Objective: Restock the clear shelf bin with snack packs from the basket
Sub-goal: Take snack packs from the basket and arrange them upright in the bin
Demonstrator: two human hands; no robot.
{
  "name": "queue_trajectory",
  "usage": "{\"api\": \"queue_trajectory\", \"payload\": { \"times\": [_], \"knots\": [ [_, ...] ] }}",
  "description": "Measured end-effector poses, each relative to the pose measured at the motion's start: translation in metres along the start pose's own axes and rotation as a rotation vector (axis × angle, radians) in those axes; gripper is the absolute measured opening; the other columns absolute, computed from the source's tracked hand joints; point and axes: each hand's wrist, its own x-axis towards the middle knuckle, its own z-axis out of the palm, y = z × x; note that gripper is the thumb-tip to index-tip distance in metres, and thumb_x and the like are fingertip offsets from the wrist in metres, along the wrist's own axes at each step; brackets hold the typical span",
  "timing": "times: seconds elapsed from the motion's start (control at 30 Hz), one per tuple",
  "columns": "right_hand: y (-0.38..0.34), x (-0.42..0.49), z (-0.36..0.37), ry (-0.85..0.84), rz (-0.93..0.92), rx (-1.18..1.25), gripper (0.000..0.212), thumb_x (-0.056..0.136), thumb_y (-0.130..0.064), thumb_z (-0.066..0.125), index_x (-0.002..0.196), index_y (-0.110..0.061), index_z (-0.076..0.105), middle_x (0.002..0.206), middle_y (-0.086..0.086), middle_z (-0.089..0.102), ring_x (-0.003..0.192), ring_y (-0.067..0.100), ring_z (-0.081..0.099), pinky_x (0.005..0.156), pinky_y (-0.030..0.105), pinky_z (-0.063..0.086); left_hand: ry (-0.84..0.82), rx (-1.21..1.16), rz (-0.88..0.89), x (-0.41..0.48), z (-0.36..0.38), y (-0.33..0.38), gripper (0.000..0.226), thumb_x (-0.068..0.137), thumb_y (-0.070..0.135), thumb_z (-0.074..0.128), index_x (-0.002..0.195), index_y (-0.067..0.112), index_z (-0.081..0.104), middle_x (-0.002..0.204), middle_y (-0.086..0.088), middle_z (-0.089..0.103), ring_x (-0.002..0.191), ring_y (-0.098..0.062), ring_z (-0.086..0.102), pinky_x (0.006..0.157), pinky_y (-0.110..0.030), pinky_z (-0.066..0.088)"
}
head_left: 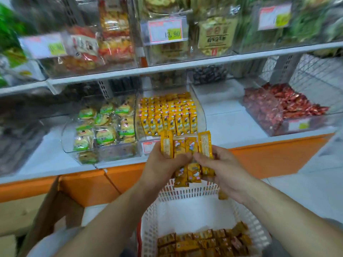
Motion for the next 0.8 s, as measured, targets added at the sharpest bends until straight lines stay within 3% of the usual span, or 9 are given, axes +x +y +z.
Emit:
{"api": "queue_trajectory", "payload": {
  "times": [0.13, 0.3, 0.4, 0.47, 0.57, 0.67, 0.73, 0.8],
  "knots": [
    [-0.001, 0.013, 0.01, -0.057, -0.019, -0.012, 0.033, 0.081, -0.032, 0.071, 0.111, -0.016, 0.07, 0.104, 0.004, 0.077, 0.091, 0.023, 0.075, 0.068, 0.03, 0.059, -0.005, -0.045, -0.034, 0.01, -0.018, -0.004, 0.047, 0.072, 0.021, 0.092, 0.114, 0.017, 0.071, 0.104, -0.012, 0.08, 0.091, -0.035, 0.078, 0.07, -0.042, 0.064],
    [0.001, 0.026, 0.013, -0.024, -0.031, -0.136, 0.049, 0.076, -0.049, 0.071, 0.117, -0.023, 0.069, 0.107, 0.001, 0.076, 0.096, 0.024, 0.074, 0.08, 0.046, 0.061, 0.035, 0.004, -0.049, 0.021, -0.03, -0.003, 0.061, 0.065, 0.03, 0.092, 0.119, 0.021, 0.065, 0.103, -0.005, 0.08, 0.09, -0.03, 0.079, 0.073, -0.044, 0.065],
    [-0.004, 0.031, 0.016, 0.008, -0.088, -0.304, 0.048, 0.076, -0.061, 0.066, 0.109, -0.027, 0.07, 0.093, -0.002, 0.077, 0.074, 0.016, 0.074, 0.061, 0.033, 0.058, 0.058, 0.011, -0.043, 0.026, -0.037, 0.0, 0.053, 0.071, 0.025, 0.093, 0.117, 0.023, 0.065, 0.101, -0.004, 0.081, 0.088, -0.028, 0.079, 0.069, -0.039, 0.065],
    [-0.005, 0.037, 0.016, 0.021, -0.097, -0.339, 0.047, 0.079, -0.066, 0.06, 0.101, -0.026, 0.071, 0.084, 0.001, 0.074, 0.056, 0.015, 0.062, 0.049, 0.029, 0.049, 0.072, 0.001, -0.045, 0.029, -0.042, 0.002, 0.045, 0.076, 0.023, 0.088, 0.116, 0.022, 0.067, 0.1, -0.003, 0.081, 0.086, -0.027, 0.079, 0.066, -0.036, 0.065],
    [-0.007, 0.047, 0.014, 0.046, -0.027, -0.212, 0.04, 0.099, -0.051, 0.048, 0.094, -0.019, 0.072, 0.081, 0.013, 0.072, 0.052, 0.021, 0.055, 0.051, 0.033, 0.044, 0.105, -0.029, -0.053, 0.031, -0.048, 0.004, 0.047, 0.076, 0.022, 0.087, 0.118, 0.021, 0.066, 0.1, -0.003, 0.081, 0.086, -0.026, 0.08, 0.066, -0.037, 0.065],
    [-0.004, 0.05, 0.009, 0.031, -0.076, -0.252, 0.014, 0.092, -0.038, 0.064, 0.098, -0.029, 0.073, 0.091, 0.01, 0.069, 0.068, 0.019, 0.065, 0.066, 0.039, 0.052, 0.138, -0.039, -0.069, 0.031, -0.053, 0.005, 0.052, 0.074, 0.025, 0.087, 0.121, 0.019, 0.064, 0.101, -0.004, 0.081, 0.086, -0.028, 0.079, 0.073, -0.044, 0.065],
    [-0.002, 0.048, 0.006, -0.007, -0.128, -0.318, 0.028, 0.079, -0.039, 0.077, 0.105, -0.035, 0.07, 0.101, 0.01, 0.065, 0.079, 0.021, 0.069, 0.072, 0.04, 0.058, 0.147, -0.058, -0.068, 0.03, -0.054, 0.006, 0.048, 0.076, 0.023, 0.086, 0.12, 0.018, 0.065, 0.1, -0.004, 0.081, 0.085, -0.028, 0.079, 0.069, -0.042, 0.065],
    [-0.002, 0.048, 0.004, 0.004, -0.148, -0.309, 0.039, 0.072, -0.031, 0.087, 0.105, -0.034, 0.067, 0.113, 0.012, 0.063, 0.074, 0.02, 0.069, 0.065, 0.035, 0.058, 0.149, -0.069, -0.065, 0.029, -0.053, 0.007, 0.046, 0.077, 0.022, 0.085, 0.118, 0.018, 0.066, 0.098, -0.005, 0.081, 0.084, -0.028, 0.08, 0.063, -0.036, 0.064]
  ]
}}
